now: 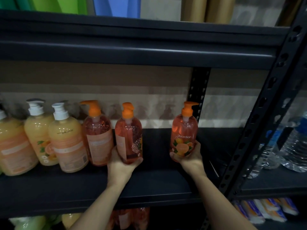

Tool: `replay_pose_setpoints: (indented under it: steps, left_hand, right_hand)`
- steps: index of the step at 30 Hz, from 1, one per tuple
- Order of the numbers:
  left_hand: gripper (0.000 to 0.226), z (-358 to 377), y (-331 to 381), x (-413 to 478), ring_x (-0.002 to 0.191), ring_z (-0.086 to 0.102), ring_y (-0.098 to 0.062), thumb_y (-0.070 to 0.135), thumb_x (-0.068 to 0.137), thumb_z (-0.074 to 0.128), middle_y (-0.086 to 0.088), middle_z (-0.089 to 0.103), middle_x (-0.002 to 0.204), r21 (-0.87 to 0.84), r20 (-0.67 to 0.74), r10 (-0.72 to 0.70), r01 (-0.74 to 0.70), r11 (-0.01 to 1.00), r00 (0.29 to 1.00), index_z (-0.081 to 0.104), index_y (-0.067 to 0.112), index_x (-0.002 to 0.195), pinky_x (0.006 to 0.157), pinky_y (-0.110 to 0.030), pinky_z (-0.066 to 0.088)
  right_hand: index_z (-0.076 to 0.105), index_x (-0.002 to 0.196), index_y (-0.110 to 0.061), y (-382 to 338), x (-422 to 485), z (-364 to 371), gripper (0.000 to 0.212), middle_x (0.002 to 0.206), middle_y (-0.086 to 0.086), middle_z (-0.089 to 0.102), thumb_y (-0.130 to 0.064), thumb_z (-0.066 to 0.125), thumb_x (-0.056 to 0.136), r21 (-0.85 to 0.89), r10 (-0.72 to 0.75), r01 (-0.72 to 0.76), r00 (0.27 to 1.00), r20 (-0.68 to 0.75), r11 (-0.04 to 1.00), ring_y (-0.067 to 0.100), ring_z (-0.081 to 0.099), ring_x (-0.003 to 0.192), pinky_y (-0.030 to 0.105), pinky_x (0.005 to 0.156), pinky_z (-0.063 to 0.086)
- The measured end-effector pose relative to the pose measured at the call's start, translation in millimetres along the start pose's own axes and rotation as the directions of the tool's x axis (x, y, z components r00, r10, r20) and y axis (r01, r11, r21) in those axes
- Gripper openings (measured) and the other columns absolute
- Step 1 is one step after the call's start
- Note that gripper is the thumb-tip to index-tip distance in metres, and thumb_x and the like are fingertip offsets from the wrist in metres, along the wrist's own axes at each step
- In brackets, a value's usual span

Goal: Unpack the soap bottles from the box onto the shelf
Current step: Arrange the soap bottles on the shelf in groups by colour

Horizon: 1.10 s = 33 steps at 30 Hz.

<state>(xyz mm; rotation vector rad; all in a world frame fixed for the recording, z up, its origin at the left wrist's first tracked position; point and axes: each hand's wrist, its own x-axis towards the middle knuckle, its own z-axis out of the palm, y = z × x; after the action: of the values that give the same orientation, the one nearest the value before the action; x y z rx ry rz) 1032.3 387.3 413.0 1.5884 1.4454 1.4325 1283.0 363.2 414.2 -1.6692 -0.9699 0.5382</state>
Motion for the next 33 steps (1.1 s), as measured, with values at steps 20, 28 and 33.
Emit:
replay_pose_setpoints:
  steps: [20, 28, 33]
  left_hand:
    - [0.08, 75, 26, 2, 0.096, 0.062, -0.007, 0.022, 0.055, 0.096, 0.015, 0.063, 0.102, -0.083, 0.289, -0.1, 0.129, 0.988, 0.952, 0.049, 0.033, 0.119, 0.077, -0.015, 0.045]
    - [0.071, 82, 27, -2, 0.094, 0.063, 0.002, 0.028, 0.05, 0.098, 0.014, 0.067, 0.102, -0.085, 0.283, -0.061, 0.088, 0.993, 0.957, 0.053, 0.041, 0.103, 0.076, -0.016, 0.051]
    - [0.085, 78, 36, -5, 0.107, 0.034, -0.002, 0.038, 0.054, 0.096, 0.0, 0.037, 0.124, 0.03, 0.275, -0.072, 0.066, 0.997, 0.959, 0.051, 0.023, 0.124, 0.09, -0.016, 0.036]
  right_hand:
    - [0.044, 0.13, -0.025, 18, 10, 11, 0.107, 0.123, 0.002, 0.056, -0.047, 0.093, 0.037, 0.037, -0.108, 0.112, 0.991, -0.08, 0.993, 0.015, 0.06, 0.111, 0.033, 0.094, 0.054]
    - [0.045, 0.131, -0.023, 21, 12, 10, 0.104, 0.124, 0.0, 0.055, -0.034, 0.097, 0.042, 0.091, -0.141, 0.147, 0.988, -0.065, 0.985, 0.009, 0.06, 0.11, 0.017, 0.086, 0.049]
    - [0.044, 0.13, -0.025, 21, 10, 10, 0.104, 0.121, -0.003, 0.052, -0.036, 0.097, 0.042, 0.098, -0.154, 0.16, 0.986, -0.069, 0.982, 0.007, 0.058, 0.108, 0.023, 0.089, 0.052]
